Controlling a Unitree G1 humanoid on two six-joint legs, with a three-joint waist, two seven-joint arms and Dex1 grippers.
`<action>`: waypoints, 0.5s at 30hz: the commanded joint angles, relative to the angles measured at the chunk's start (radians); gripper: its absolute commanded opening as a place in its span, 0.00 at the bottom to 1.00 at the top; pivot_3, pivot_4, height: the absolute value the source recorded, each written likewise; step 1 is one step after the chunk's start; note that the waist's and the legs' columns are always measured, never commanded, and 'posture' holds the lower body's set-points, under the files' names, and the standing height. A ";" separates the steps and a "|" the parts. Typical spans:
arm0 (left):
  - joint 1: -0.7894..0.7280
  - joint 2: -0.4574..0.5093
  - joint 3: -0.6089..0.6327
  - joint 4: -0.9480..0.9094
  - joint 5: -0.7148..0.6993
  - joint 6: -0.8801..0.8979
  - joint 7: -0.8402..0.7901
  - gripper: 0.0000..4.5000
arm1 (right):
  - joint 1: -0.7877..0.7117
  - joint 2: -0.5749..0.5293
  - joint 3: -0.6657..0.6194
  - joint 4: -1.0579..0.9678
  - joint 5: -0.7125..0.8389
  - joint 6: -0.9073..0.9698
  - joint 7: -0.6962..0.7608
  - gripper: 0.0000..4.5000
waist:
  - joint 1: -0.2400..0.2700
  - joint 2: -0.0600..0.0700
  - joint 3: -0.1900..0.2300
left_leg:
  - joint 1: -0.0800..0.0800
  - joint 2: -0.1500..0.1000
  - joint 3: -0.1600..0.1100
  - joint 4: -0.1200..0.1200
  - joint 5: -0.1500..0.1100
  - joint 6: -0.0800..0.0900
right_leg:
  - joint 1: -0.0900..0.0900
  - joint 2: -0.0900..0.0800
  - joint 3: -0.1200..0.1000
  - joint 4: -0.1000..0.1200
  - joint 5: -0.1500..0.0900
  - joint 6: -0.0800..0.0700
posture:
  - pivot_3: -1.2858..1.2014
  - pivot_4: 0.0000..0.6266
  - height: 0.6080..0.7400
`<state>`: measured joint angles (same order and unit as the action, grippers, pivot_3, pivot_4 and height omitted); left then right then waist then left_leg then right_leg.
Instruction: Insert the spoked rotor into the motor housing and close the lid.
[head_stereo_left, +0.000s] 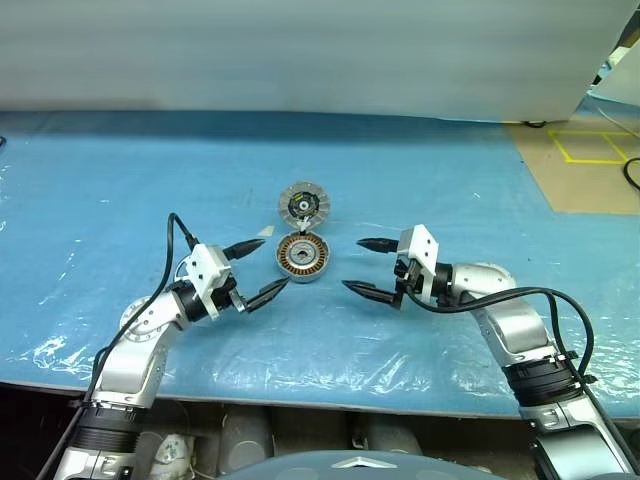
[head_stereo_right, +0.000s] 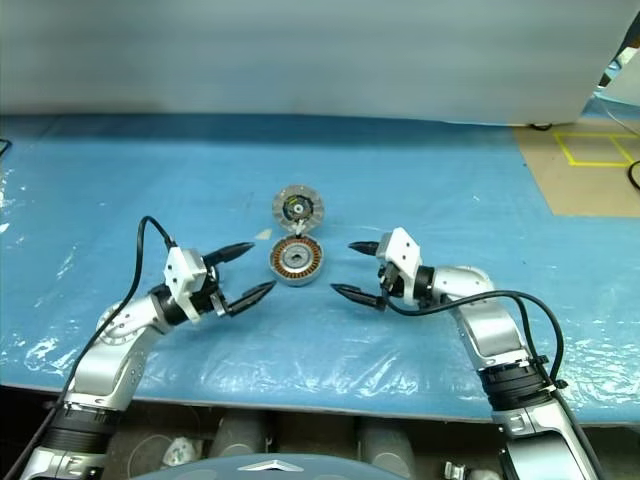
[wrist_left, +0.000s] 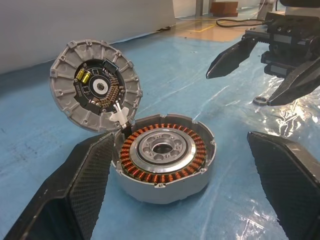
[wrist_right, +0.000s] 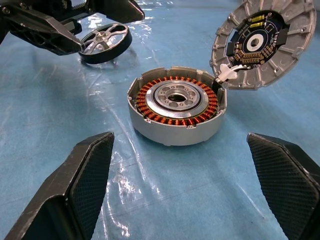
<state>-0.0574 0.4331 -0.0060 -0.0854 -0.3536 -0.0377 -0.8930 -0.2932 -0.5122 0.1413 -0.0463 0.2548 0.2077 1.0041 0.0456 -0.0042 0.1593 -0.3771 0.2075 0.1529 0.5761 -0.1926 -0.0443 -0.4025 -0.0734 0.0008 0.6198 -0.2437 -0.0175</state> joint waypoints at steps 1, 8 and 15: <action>0.012 0.019 0.018 -0.034 -0.009 -0.018 -0.009 0.99 | -0.054 -0.012 0.016 -0.083 0.017 0.029 0.022 0.99 | -0.001 0.000 0.000 | 0.000 0.000 0.000 0.000 0.000 0.000 | 0.000 0.000 0.000 0.000 0.000 0.000 | 0.52 0.24 1.00; 0.033 0.048 0.051 -0.032 -0.011 -0.024 0.002 0.99 | -0.219 -0.023 0.164 -0.084 -0.067 0.048 0.113 0.99 | -0.002 0.000 0.000 | 0.000 0.000 0.000 0.000 0.000 0.000 | 0.000 0.000 0.000 0.000 0.000 0.000 | 0.52 0.24 1.00; 0.089 0.050 0.071 -0.069 -0.005 -0.028 0.025 0.99 | -0.351 0.017 0.319 0.085 -0.202 -0.090 0.182 0.99 | -0.001 0.000 0.000 | 0.000 0.000 0.000 0.000 0.000 -0.001 | -0.001 0.000 0.000 0.001 0.000 0.000 | 0.52 0.24 1.00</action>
<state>0.0255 0.4753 0.0425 -0.1008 -0.3536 -0.0466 -0.8771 -0.6258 -0.4998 0.4325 0.0093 0.0889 0.1752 1.1686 0.0444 -0.0045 0.1593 -0.3778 0.2080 0.1528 0.5758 -0.1924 -0.0448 -0.4032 -0.0733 -0.0002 0.6207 -0.2440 -0.0180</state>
